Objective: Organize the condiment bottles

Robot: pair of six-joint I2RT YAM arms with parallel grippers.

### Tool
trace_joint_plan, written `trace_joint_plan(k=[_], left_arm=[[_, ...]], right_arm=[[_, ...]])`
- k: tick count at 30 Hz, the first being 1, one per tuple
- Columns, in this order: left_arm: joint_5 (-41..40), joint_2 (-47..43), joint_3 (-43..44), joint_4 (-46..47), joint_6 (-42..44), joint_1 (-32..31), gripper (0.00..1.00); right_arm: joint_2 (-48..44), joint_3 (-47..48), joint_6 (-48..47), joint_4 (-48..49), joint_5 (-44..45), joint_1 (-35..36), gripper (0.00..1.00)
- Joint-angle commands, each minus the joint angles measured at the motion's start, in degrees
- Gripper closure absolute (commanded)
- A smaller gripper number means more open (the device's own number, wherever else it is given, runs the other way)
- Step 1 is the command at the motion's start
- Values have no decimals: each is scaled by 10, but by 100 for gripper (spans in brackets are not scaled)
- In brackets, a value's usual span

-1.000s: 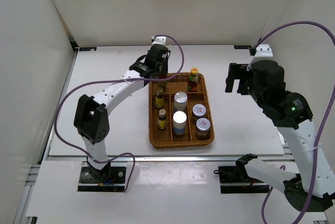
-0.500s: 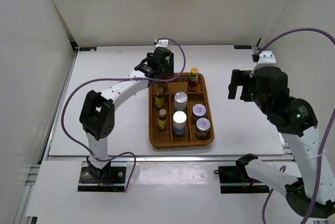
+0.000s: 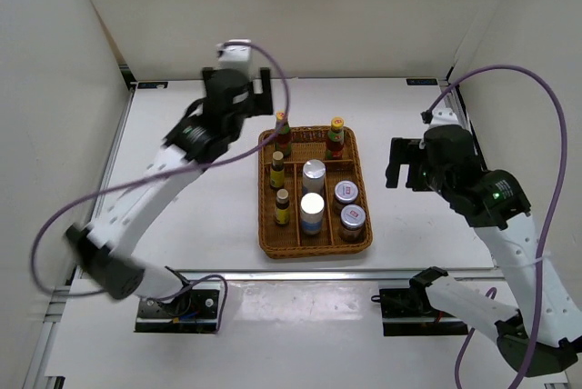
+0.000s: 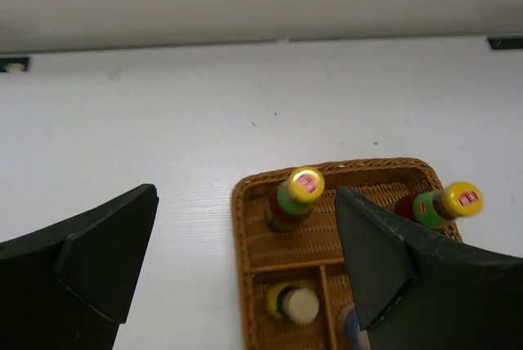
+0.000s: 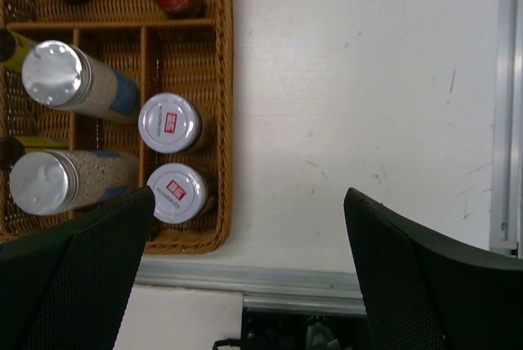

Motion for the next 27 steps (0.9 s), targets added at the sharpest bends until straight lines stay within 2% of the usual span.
trace_joint_plan(k=[1, 5, 6, 9, 10, 14, 15, 16, 18, 22, 27], left_arm=[[-46, -169, -77, -29, 46, -6, 0], [-46, -345, -274, -29, 62, -6, 0], [-40, -411, -305, -29, 68, -6, 0], [-32, -502, -401, -54, 62, -6, 0], [-42, -555, -419, -66, 62, -6, 0], [-59, -676, -482, -114, 28, -6, 0], [-12, -698, -488, -114, 60, -6, 0], [-11, -736, -497, -91, 68, -6, 0], [-45, -762, -516, -71, 61, -6, 0], [-40, -776, -521, -71, 61, -6, 0], [-27, -728, -521, -71, 66, -6, 0]], right_arm=[[-20, -29, 43, 11, -23, -4, 0], [-31, -55, 55, 23, -16, -4, 0], [-31, -64, 55, 23, -16, -4, 0], [-38, -83, 62, 41, -22, -4, 0], [-46, -90, 62, 46, -22, -4, 0], [-54, -106, 67, 54, -28, -4, 0], [-54, -114, 67, 54, -28, -4, 0], [-54, -120, 67, 54, -28, -4, 0], [-69, -141, 59, 64, -33, -4, 0], [-104, -182, 45, 65, -33, -4, 0], [-156, -203, 45, 59, -16, -4, 0]])
